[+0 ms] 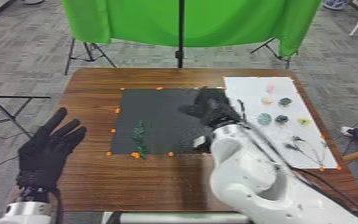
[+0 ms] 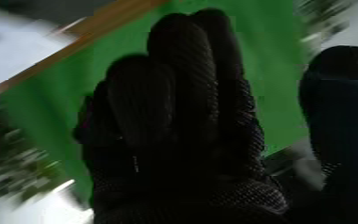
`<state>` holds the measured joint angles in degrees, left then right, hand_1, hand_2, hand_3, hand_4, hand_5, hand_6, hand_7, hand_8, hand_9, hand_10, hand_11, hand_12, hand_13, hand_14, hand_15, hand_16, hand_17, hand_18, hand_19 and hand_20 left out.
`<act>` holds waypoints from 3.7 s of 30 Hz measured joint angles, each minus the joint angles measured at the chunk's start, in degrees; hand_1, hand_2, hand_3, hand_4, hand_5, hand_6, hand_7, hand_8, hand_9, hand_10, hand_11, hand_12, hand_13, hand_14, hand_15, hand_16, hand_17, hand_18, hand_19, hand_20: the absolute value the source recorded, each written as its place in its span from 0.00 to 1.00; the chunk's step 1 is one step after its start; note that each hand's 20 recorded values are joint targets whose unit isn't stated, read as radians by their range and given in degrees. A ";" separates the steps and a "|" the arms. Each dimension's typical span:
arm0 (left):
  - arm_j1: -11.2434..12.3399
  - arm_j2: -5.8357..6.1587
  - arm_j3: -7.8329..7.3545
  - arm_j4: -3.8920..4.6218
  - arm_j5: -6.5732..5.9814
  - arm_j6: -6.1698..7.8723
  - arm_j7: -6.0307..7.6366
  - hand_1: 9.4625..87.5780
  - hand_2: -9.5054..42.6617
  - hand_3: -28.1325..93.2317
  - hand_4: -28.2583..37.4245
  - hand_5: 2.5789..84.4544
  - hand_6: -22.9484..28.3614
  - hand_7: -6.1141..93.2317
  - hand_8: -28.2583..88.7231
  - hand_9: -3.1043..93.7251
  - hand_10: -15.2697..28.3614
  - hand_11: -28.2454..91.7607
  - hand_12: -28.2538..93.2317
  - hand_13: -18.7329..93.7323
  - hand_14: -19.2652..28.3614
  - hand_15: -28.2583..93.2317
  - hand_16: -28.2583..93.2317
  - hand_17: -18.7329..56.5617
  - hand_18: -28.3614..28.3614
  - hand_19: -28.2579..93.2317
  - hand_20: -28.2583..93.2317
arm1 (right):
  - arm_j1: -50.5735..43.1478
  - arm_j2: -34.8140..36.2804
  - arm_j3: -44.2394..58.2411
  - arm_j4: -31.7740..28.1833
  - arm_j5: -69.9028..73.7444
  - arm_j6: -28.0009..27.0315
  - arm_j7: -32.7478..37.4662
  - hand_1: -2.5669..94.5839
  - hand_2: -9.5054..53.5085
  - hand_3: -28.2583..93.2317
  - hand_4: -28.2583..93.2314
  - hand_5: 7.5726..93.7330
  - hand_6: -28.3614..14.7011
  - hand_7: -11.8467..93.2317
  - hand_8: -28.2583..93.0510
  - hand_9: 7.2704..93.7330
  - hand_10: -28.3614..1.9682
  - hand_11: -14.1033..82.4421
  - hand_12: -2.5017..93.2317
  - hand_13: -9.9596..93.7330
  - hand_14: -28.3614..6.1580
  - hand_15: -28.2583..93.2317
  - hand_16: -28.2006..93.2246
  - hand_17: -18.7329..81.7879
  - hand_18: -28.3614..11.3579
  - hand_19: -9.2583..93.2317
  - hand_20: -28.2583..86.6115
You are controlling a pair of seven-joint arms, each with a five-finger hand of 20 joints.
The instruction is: Arrange flowers
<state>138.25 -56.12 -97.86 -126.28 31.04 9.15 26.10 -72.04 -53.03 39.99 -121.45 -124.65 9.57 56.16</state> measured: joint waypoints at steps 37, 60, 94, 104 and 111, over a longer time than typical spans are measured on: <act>1.12 -0.19 1.36 0.48 -1.37 0.22 1.64 0.11 0.33 0.88 0.00 0.41 0.57 0.17 0.16 0.39 0.80 0.41 0.32 0.38 0.99 0.62 0.17 0.11 0.99 0.68 0.28 | -36.73 19.88 35.32 3.78 -2.51 -9.28 8.71 0.41 0.00 0.85 0.01 0.71 0.58 0.28 0.13 0.73 0.41 0.54 0.20 0.72 0.41 0.81 0.34 0.48 0.06 0.95 0.47; 1.97 -0.61 -0.48 -0.39 -0.70 0.28 0.83 0.14 0.30 0.88 0.00 0.40 0.57 0.17 0.16 0.39 0.80 0.41 0.32 0.38 0.99 0.62 0.17 0.11 0.99 0.68 0.28 | -32.81 20.55 28.70 0.54 -8.99 -2.08 8.07 0.58 0.00 0.82 0.00 0.96 0.65 0.28 0.29 0.96 0.57 0.56 0.25 0.86 0.56 0.81 0.39 0.58 0.13 1.00 0.57; 0.77 1.60 -1.11 -1.51 0.19 1.12 -2.61 0.16 0.29 0.89 0.00 0.40 0.58 0.17 0.16 0.39 0.80 0.41 0.32 0.38 0.99 0.62 0.17 0.11 0.99 0.68 0.28 | 21.62 -12.96 -25.23 22.90 -4.70 -14.70 1.89 0.46 0.10 0.84 0.01 1.00 0.67 0.40 0.12 1.00 0.55 0.67 0.20 0.94 0.52 0.83 0.40 0.66 0.05 1.00 0.70; -0.71 0.96 -1.05 -1.32 1.37 0.40 -5.02 0.16 0.29 0.89 0.00 0.40 0.58 0.17 0.16 0.39 0.80 0.41 0.32 0.38 0.99 0.62 0.17 0.11 0.98 0.68 0.28 | 19.71 -13.82 -24.73 22.50 -2.73 -19.78 3.32 0.45 0.12 0.83 0.02 1.00 0.69 0.42 0.11 1.00 0.54 0.68 0.19 0.94 0.52 0.82 0.40 0.66 0.04 1.00 0.70; -2.52 0.86 -0.18 -0.72 1.63 -0.15 -5.91 0.17 0.29 0.90 0.02 0.40 0.58 0.18 0.16 0.39 0.80 0.41 0.32 0.38 0.99 0.62 0.17 0.11 0.98 0.68 0.28 | 19.37 -15.00 -26.05 22.67 -2.43 -19.55 3.47 0.41 0.17 0.81 0.01 1.00 0.69 0.42 0.10 1.00 0.54 0.67 0.19 0.94 0.51 0.82 0.40 0.66 0.04 1.00 0.70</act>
<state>135.73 -55.26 -98.03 -127.01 32.67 9.00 20.19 -52.67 -68.02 13.94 -98.78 -127.08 -9.99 59.63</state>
